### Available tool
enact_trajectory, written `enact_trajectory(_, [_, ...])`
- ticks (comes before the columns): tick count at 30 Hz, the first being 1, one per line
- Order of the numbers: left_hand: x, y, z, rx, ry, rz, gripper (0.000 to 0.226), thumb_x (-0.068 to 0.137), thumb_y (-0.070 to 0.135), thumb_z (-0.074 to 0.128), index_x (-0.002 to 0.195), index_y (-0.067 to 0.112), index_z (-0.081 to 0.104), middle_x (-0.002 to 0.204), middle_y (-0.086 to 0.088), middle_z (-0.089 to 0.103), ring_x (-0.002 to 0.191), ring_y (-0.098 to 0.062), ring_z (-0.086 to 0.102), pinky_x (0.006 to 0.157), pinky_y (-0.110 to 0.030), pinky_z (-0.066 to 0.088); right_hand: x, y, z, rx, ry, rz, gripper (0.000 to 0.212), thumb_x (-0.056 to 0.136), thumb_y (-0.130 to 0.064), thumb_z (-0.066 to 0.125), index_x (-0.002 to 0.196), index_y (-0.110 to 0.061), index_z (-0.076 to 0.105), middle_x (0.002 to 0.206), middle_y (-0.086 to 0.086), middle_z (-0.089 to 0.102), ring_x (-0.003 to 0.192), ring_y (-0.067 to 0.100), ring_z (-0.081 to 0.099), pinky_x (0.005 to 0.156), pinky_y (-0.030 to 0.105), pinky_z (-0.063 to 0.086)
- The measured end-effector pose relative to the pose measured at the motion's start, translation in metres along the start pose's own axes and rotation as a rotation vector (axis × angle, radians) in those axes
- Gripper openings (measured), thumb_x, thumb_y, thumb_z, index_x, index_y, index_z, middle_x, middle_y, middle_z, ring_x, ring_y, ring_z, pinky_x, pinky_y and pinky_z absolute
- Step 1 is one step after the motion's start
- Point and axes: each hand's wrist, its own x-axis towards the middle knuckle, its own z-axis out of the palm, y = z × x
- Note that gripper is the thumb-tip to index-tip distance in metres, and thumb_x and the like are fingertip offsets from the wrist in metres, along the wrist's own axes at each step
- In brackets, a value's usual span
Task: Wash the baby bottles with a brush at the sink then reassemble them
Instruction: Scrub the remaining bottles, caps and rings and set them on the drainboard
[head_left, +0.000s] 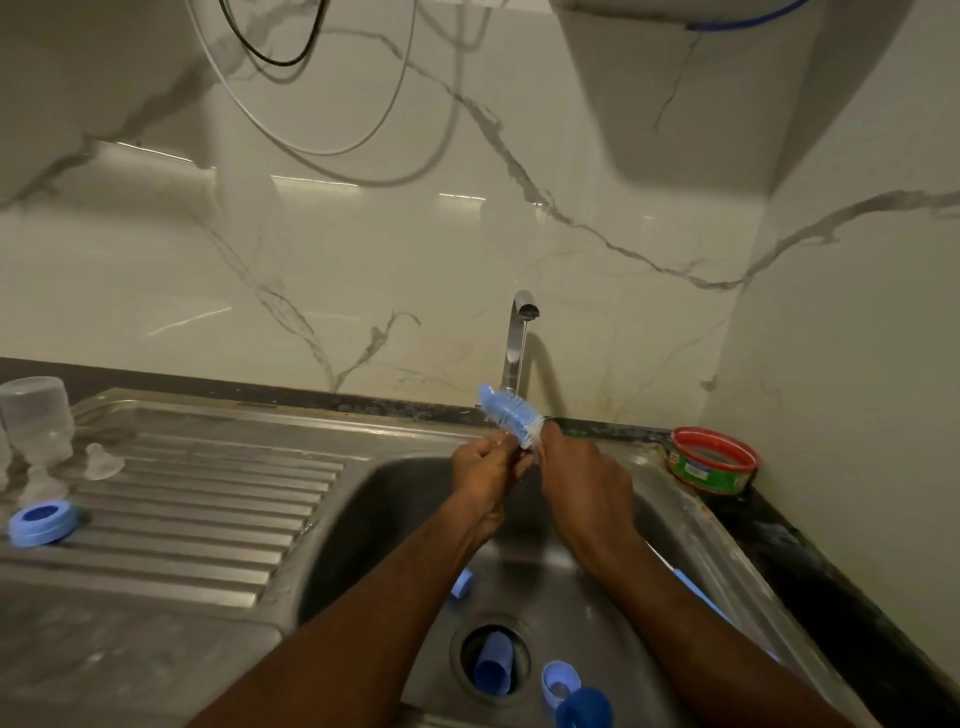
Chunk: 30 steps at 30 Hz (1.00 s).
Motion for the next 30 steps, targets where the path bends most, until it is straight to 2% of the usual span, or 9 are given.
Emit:
enact_trajectory(3, [-0.003, 0.003, 0.004, -0.039, -0.005, 0.036, 0.015, 0.093, 0.010, 0.070, 0.105, 0.003, 0.075, 0.098, -0.015, 0.077, 0.101, -0.033, 0.072, 0.092, -0.041, 0.060, -0.001, 0.000, -0.007, -0.044, 0.072, 0.001, 0.041, 0.101, -0.034, 0.058, 0.138, -0.022, 0.043, 0.121, 0.006, 0.066, 0.099, 0.022, 0.067, 0.068, 0.031, 0.043])
enact_trajectory(9, [0.009, 0.015, 0.007, -0.278, 0.219, -0.025, 0.010, 0.097, 0.008, 0.064, 0.102, 0.003, 0.070, 0.099, -0.016, 0.076, 0.090, -0.025, 0.075, 0.071, -0.029, 0.063, -0.011, 0.003, -0.004, -0.075, 0.076, -0.102, 0.035, 0.105, -0.028, 0.050, 0.139, -0.025, 0.041, 0.114, 0.005, 0.067, 0.095, 0.025, 0.069, 0.065, 0.032, 0.040])
enact_trajectory(13, [0.004, 0.005, 0.009, -0.180, 0.023, -0.174, 0.023, 0.103, 0.017, 0.049, 0.106, 0.008, 0.070, 0.085, -0.012, 0.069, 0.099, -0.027, 0.069, 0.094, -0.051, 0.053, -0.005, 0.005, -0.008, -0.034, 0.104, -0.054, 0.039, 0.103, -0.033, 0.055, 0.139, -0.026, 0.040, 0.119, 0.003, 0.066, 0.099, 0.023, 0.067, 0.067, 0.032, 0.039])
enact_trajectory(15, [0.004, 0.001, 0.012, -0.189, -0.026, -0.216, 0.029, 0.104, 0.016, 0.042, 0.113, 0.008, 0.068, 0.072, -0.006, 0.063, 0.087, -0.019, 0.065, 0.097, -0.051, 0.049, -0.002, 0.007, -0.006, -0.008, 0.114, -0.037, 0.039, 0.102, -0.036, 0.057, 0.137, -0.027, 0.043, 0.118, 0.002, 0.066, 0.097, 0.021, 0.067, 0.068, 0.031, 0.041])
enact_trajectory(17, [0.007, 0.002, 0.010, -0.258, 0.013, -0.216, 0.030, 0.104, 0.014, 0.041, 0.115, 0.002, 0.067, 0.077, -0.009, 0.067, 0.082, -0.019, 0.066, 0.101, -0.046, 0.052, -0.003, 0.010, -0.004, 0.014, 0.133, -0.036, 0.032, 0.104, -0.041, 0.051, 0.132, -0.028, 0.047, 0.113, 0.001, 0.069, 0.092, 0.020, 0.066, 0.066, 0.031, 0.042])
enact_trajectory(20, [0.015, 0.006, 0.000, -0.377, 0.097, -0.191, 0.028, 0.105, 0.013, 0.043, 0.114, -0.003, 0.064, 0.106, -0.021, 0.072, 0.103, -0.029, 0.070, 0.098, -0.041, 0.055, -0.005, 0.016, -0.004, 0.066, 0.159, 0.003, 0.034, 0.106, -0.047, 0.041, 0.131, -0.027, 0.052, 0.110, 0.001, 0.069, 0.091, 0.020, 0.065, 0.067, 0.030, 0.038])
enact_trajectory(22, [0.020, 0.009, -0.006, -0.406, 0.128, -0.184, 0.026, 0.105, 0.013, 0.042, 0.111, -0.003, 0.062, 0.113, -0.024, 0.070, 0.111, -0.033, 0.067, 0.100, -0.043, 0.054, -0.006, 0.020, -0.001, 0.124, 0.145, 0.009, 0.036, 0.104, -0.049, 0.044, 0.131, -0.028, 0.056, 0.112, 0.000, 0.070, 0.095, 0.020, 0.065, 0.069, 0.030, 0.042])
enact_trajectory(27, [0.009, 0.001, -0.003, -0.202, -0.070, -0.273, 0.033, 0.104, 0.016, 0.040, 0.124, 0.000, 0.061, 0.105, -0.019, 0.074, 0.094, -0.028, 0.073, 0.085, -0.041, 0.060, 0.001, 0.016, 0.002, 0.212, 0.094, -0.021, 0.039, 0.103, -0.051, 0.044, 0.130, -0.027, 0.058, 0.114, 0.000, 0.070, 0.095, 0.018, 0.064, 0.073, 0.029, 0.044])
enact_trajectory(30, [0.003, 0.002, 0.008, -0.135, -0.099, -0.208, 0.029, 0.104, 0.015, 0.043, 0.119, 0.003, 0.064, 0.098, -0.015, 0.075, 0.091, -0.026, 0.073, 0.080, -0.039, 0.061, 0.004, 0.019, -0.003, 0.164, 0.111, -0.033, 0.039, 0.104, -0.050, 0.041, 0.130, -0.026, 0.056, 0.113, 0.002, 0.070, 0.094, 0.020, 0.064, 0.073, 0.030, 0.043])
